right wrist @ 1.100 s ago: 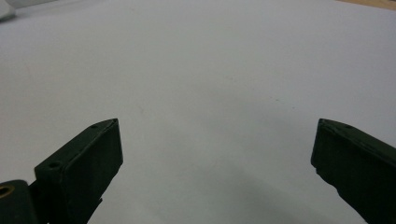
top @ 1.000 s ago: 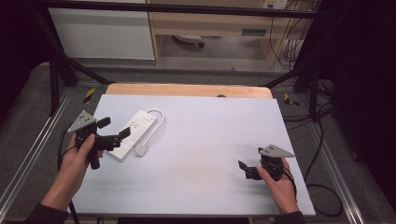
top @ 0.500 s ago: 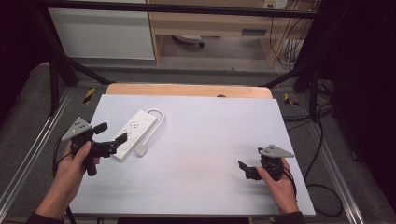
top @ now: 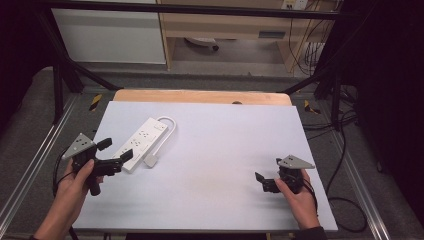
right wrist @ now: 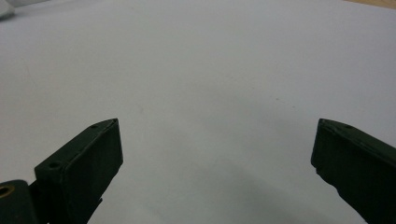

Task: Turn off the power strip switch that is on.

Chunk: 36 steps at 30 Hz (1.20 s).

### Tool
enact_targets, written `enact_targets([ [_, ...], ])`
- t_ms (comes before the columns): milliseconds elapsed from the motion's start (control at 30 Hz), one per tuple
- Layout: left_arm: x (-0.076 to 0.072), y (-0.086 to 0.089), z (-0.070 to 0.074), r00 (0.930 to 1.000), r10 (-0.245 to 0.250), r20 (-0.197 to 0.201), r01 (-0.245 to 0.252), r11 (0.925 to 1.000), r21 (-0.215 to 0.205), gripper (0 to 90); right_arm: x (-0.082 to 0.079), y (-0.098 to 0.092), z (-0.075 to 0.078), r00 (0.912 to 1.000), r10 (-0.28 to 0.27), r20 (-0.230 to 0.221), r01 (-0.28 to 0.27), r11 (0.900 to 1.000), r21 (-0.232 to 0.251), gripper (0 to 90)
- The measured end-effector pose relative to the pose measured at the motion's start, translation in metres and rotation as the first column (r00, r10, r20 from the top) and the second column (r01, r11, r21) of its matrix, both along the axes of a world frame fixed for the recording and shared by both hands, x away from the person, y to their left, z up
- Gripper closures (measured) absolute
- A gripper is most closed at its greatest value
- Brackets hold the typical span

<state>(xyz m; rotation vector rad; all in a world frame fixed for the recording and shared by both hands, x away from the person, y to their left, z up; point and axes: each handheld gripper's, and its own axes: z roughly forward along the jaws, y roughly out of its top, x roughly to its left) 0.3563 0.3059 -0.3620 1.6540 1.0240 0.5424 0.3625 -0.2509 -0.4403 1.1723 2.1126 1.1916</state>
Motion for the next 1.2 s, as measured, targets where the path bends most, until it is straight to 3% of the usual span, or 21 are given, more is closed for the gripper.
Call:
enact_targets([
  [800,-0.018,-0.01,-0.027,0.9991,-0.022,-0.035,0.022,0.9996,0.016,5.6,0.0,0.0,0.0,1.0,-0.001,0.002,0.001,1.0,0.0,2.6],
  [1200,-0.024,-0.019,-0.041,0.9975,-0.03,-0.064,0.034,0.9982,0.05,5.6,0.001,-0.001,0.0,1.0,-0.001,0.003,0.001,1.0,0.0,2.6],
])
